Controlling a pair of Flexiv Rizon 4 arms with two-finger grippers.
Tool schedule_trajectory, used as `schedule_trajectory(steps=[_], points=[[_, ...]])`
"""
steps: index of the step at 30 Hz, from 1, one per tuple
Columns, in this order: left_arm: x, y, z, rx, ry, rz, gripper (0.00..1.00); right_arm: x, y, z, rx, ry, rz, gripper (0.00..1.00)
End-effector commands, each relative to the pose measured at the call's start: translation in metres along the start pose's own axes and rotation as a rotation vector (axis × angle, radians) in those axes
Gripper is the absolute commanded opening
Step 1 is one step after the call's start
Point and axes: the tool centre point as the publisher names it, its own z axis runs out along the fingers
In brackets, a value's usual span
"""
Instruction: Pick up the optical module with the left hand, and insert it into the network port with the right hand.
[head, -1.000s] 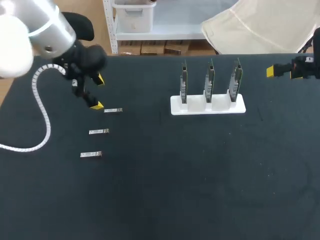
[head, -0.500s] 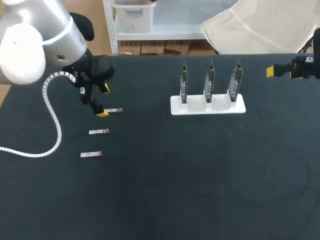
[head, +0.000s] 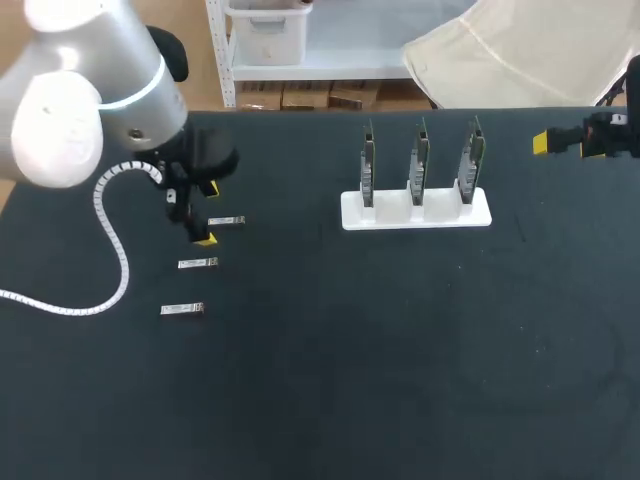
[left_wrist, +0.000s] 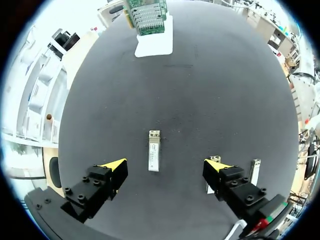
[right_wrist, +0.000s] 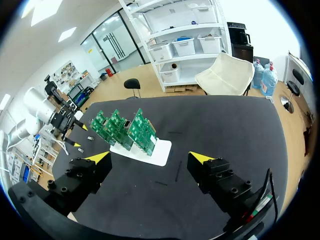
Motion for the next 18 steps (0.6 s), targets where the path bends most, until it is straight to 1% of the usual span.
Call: schedule_trajectory(steps=[1,2,5,9,18], points=[[-0.003,0.009,0.004,0.006,0.021,-0.007,1.0,0.0,0.001,0.0,0.006,-0.001,0.001,1.0],[-0.002,0.011,0.005,-0.002,0.019,-0.008,1.0,0.0,0.001,0.0,0.006,-0.001,0.001,1.0],[-0.002,0.013,0.008,-0.011,0.045,-0.002,1.0,0.0,0.001,0.0,0.006,-0.001,0.001,1.0],[0.0,0.015,0.014,-0.021,0.079,-0.018,1.0,0.0,0.001,0.0,0.006,-0.001,0.001,1.0],[-0.001,0.025,0.018,-0.029,0.098,-0.028,1.0,0.0,0.001,0.0,0.006,-0.001,0.001,1.0]])
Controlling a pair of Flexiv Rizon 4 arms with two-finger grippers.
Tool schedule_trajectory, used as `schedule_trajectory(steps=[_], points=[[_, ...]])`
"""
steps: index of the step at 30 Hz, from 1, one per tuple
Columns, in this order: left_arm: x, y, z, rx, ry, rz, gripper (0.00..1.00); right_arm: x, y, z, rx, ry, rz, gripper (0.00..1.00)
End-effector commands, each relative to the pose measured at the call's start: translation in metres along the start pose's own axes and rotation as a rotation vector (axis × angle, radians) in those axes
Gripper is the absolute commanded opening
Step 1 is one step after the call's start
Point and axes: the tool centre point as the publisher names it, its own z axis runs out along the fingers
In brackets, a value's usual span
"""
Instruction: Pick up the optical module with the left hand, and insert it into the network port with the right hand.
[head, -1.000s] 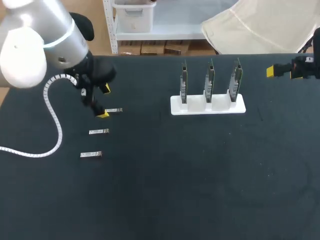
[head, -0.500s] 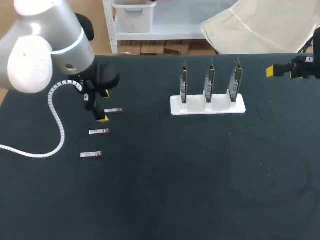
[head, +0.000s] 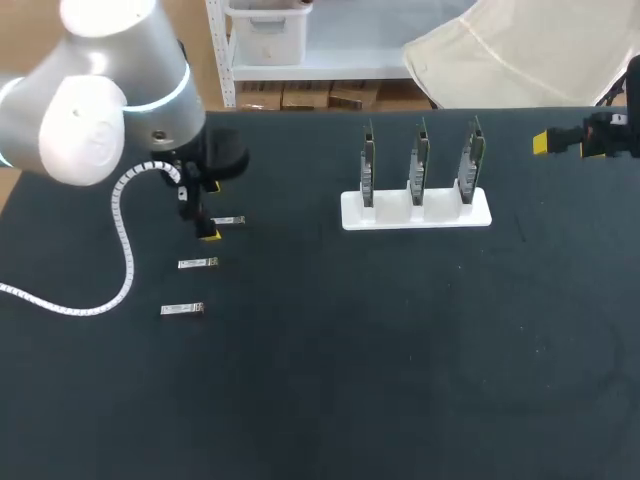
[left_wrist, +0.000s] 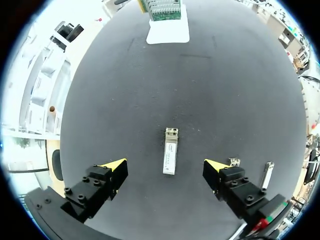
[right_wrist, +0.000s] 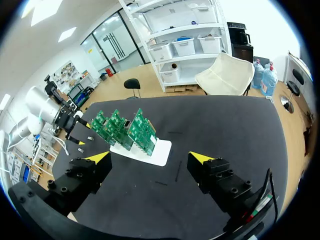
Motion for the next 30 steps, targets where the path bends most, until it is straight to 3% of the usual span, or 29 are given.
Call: schedule_trajectory(steps=[1,30], points=[[-0.005,0.006,0.004,0.012,0.02,0.006,1.0,0.0,0.001,0.0,0.006,-0.001,0.001,1.0],[0.001,-0.001,0.017,0.064,0.064,-0.032,1.0,0.0,0.001,0.0,0.006,-0.001,0.001,1.0]])
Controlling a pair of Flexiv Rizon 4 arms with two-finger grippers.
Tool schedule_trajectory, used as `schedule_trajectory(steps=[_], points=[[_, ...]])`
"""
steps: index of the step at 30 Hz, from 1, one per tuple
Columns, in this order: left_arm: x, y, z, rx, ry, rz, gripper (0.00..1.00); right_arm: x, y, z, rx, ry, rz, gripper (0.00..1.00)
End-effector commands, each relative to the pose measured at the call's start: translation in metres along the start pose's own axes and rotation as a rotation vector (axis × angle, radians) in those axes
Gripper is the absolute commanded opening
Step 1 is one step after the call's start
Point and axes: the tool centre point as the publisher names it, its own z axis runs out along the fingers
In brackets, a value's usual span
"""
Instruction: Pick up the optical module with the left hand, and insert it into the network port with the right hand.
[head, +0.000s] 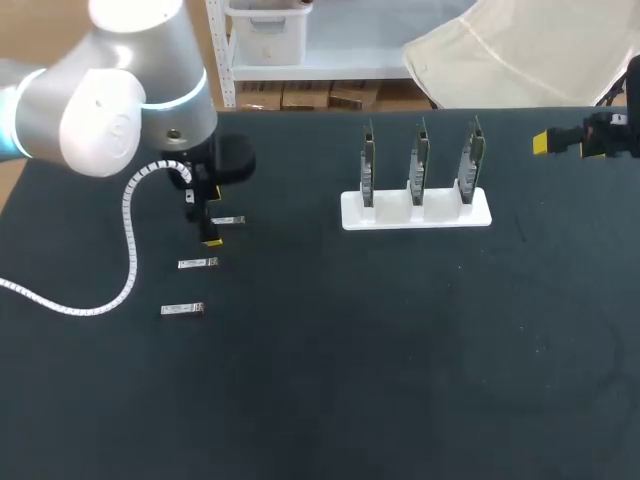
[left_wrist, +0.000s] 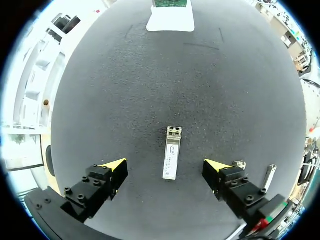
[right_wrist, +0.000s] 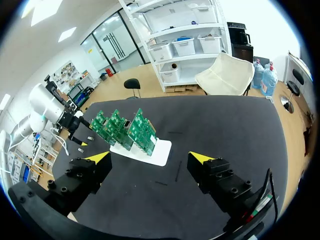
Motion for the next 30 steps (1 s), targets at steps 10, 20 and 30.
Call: schedule_trajectory(steps=[10,20,30], points=[[0.0003,-0.0065,0.0054,0.024,0.008,-0.012,1.0,0.0004,0.0012,-0.0003,0.006,-0.001,0.001,1.0],[0.0008,-0.0059,0.0048,0.023,0.013,-0.012,1.0,0.0004,0.0012,-0.0003,0.006,-0.001,0.001,1.0],[0.0004,-0.0083,0.0072,0.03,0.024,0.007,0.0,0.0004,0.0012,-0.0003,0.006,-0.001,0.001,1.0]])
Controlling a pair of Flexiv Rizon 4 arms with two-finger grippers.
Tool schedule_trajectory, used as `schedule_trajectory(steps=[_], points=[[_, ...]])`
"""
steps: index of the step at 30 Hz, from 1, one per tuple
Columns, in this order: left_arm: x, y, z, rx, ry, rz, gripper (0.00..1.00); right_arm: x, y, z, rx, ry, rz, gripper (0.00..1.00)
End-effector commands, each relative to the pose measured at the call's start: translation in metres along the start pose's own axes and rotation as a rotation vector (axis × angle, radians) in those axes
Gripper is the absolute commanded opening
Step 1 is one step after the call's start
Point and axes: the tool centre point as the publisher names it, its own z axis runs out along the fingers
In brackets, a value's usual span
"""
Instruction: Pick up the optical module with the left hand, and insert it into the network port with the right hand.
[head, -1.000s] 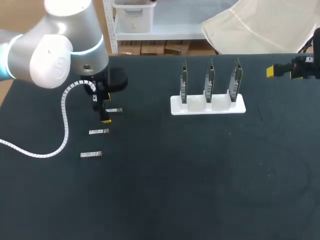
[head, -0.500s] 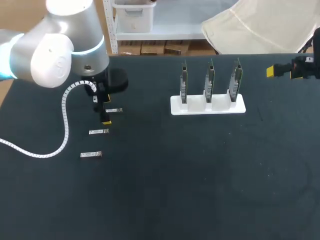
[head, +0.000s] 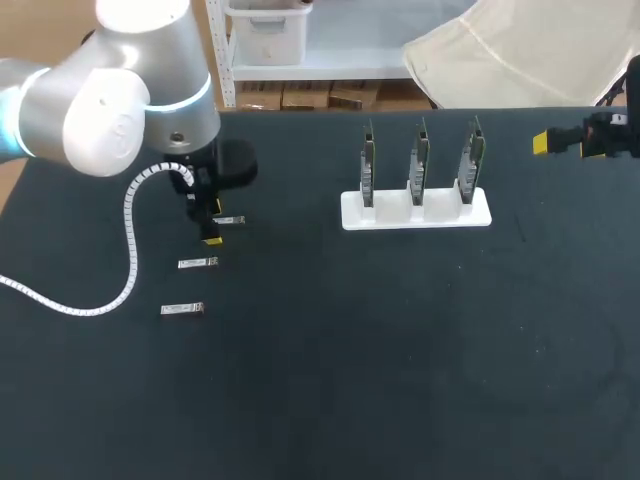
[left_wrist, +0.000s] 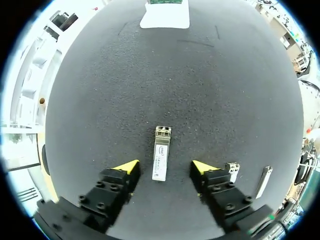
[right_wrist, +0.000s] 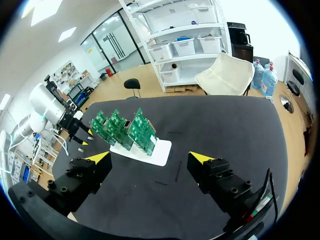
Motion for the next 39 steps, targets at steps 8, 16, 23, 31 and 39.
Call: schedule_trajectory(steps=[8,16,23,31,39], points=[[-0.001,0.0,0.004,-0.001,0.008,0.008,0.0,0.0,0.001,0.0,0.006,-0.001,0.001,1.0],[-0.005,0.003,-0.013,-0.043,-0.035,-0.019,0.0,0.0,0.001,0.0,0.006,-0.001,0.001,1.0],[-0.026,0.017,-0.061,-0.099,-0.208,-0.067,0.0,0.0,0.001,0.0,0.006,-0.001,0.001,1.0],[-0.053,0.031,-0.126,-0.077,-0.528,-0.139,0.0,0.0,0.001,0.0,0.006,-0.001,0.001,1.0],[-0.059,0.035,-0.144,-0.018,-0.679,-0.165,0.0,0.0,0.001,0.0,0.006,-0.001,0.001,1.0]])
